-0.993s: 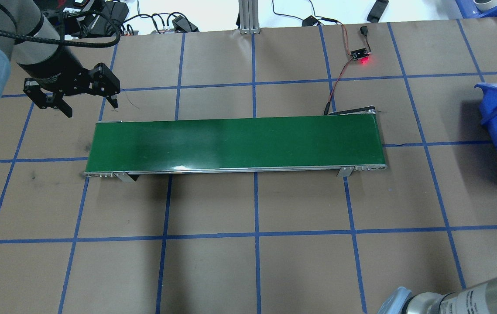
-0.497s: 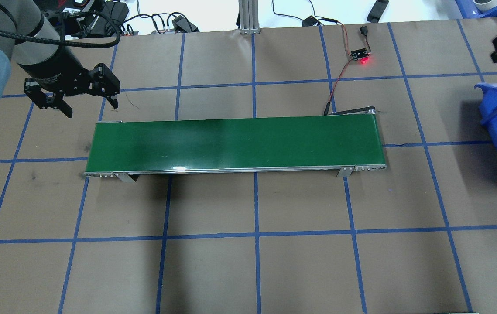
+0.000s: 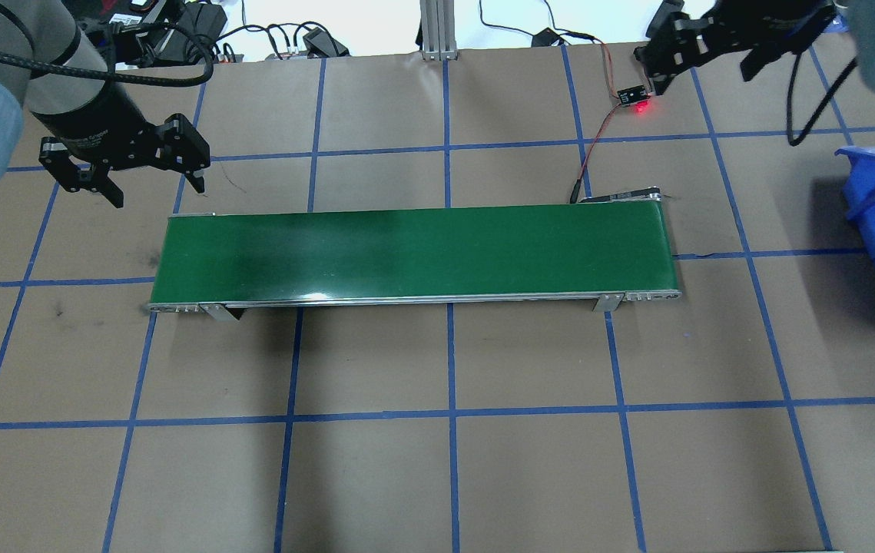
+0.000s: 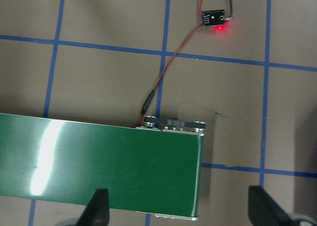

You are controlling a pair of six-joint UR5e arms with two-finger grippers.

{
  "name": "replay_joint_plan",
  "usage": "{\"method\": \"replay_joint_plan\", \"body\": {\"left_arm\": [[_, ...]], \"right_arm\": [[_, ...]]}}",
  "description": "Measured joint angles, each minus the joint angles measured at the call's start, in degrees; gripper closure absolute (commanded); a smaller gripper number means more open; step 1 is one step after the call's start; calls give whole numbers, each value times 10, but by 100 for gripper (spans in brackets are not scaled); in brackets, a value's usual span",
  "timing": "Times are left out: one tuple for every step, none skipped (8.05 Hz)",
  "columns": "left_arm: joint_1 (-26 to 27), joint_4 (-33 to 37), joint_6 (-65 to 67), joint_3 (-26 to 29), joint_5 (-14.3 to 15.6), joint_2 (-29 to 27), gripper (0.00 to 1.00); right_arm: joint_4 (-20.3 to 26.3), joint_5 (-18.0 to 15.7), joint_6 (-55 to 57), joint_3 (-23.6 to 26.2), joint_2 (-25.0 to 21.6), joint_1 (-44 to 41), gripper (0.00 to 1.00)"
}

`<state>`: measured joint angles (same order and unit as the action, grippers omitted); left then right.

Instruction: Move button from left to right

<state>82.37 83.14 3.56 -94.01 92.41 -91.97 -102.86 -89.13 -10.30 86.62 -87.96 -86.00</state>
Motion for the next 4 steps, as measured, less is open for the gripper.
{"method": "replay_joint_plan", "body": {"left_arm": [[4,0,7,1,1,-3,0],[10,0,22,2,0,-4,0],[17,0,34,3,-1,-6,0],[22,-1,40,4,0,-7,0]], "right_arm": [[-2,-2,40,2,0,-39,0],[-3,-3,61,5,1,-60,0],[-3,-4,66,7,2,-69,0],[-2,-5,67,8,3,-74,0]]}}
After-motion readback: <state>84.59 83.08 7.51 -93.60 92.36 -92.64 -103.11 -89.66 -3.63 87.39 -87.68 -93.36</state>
